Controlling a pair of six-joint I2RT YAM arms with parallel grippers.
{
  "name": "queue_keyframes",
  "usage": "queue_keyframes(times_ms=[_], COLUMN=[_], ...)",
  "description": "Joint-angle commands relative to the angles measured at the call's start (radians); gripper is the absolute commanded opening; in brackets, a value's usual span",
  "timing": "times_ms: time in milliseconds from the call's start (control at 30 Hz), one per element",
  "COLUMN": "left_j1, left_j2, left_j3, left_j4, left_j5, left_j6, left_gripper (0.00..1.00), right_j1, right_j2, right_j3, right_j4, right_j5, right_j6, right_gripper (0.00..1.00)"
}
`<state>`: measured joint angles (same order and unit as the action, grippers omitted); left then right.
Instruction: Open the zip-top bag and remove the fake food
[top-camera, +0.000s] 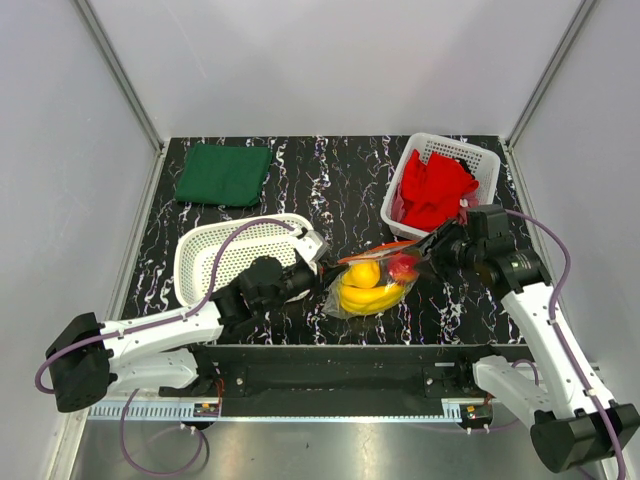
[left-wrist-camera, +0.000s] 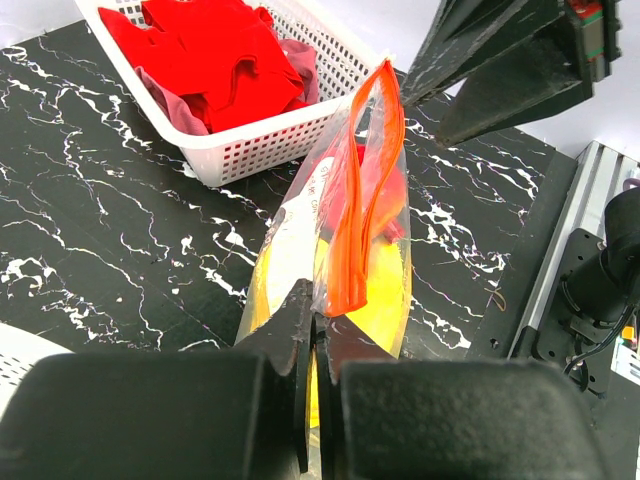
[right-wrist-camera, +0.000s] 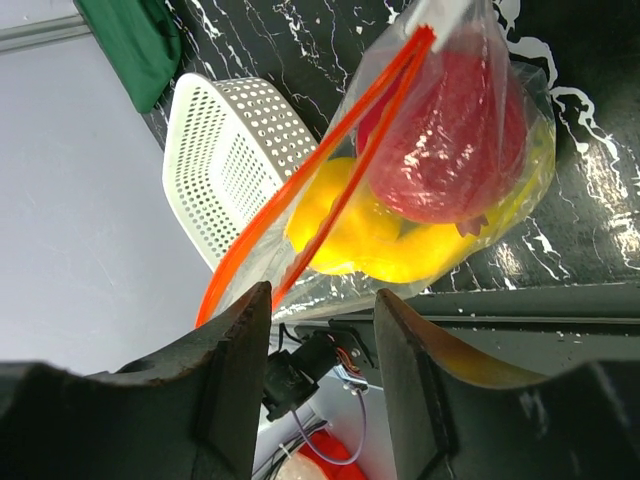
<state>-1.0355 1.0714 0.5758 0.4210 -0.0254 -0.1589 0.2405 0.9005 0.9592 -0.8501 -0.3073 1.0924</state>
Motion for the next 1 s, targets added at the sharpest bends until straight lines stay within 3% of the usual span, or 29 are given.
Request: queue_keyframes(times_ms=[0,233,300,333,367,433,467,567,633,800,867,967], left_j1=[0.002,0.002,0.002,0.002,0.002,0.002,0.002,0.003,0.003,0.006,0.017,0.04], left_j2=[0.002,-0.007,-0.016,-0.022,-0.031,-0.089,-0.115,-0.203,-0.218,-0.173,-0.115,-0.042], left_j3=[0.047,0.039,0.041,0.05,0.058,0.067,0.068,0.117,0.182,0.389,0.456,0.495], left_j4=[0.082,0.081,0.064,0.021,-0.013,-0.104,-0.131,-0.246,-0.385,-0.539,-0.603,-0.628], left_j5=[0.019,0.062,0.059,0.059,0.062,0.084,0.093,0.085,0.029,-0.155,-0.185,-0.105], left_j6=[-0.007,-0.016,-0.033,-0.047,-0.051,-0.059,-0.057,-0.051,-0.041,-0.054,-0.067,-0.096], left_gripper=[0.0,0.0,0.01,0.18,0.3,0.46,0.56,0.65,0.69,0.8,0.79,0.65], right_j1=[0.006,0.006,0.008,0.008,0.008,0.01,0.011,0.025,0.049,0.141,0.164,0.187], right_j2=[0.038,0.083,0.098,0.103,0.107,0.138,0.155,0.262,0.333,0.426,0.451,0.451], right_j3=[-0.003,-0.036,-0.025,-0.016,0.002,0.087,0.123,0.28,0.383,0.489,0.518,0.512], right_j4=[0.074,0.158,0.167,0.169,0.169,0.139,0.119,0.007,-0.07,-0.095,-0.112,-0.116], right_j5=[-0.001,-0.007,-0.013,-0.016,-0.021,-0.033,-0.042,-0.09,-0.076,-0.122,-0.116,-0.153], right_j6=[0.018,0.043,0.037,0.018,-0.003,-0.105,-0.149,-0.319,-0.406,-0.476,-0.492,-0.538], right_gripper=[0.53,0.37,0.24,0.19,0.07,0.0,0.0,0.0,0.0,0.0,0.0,0.0])
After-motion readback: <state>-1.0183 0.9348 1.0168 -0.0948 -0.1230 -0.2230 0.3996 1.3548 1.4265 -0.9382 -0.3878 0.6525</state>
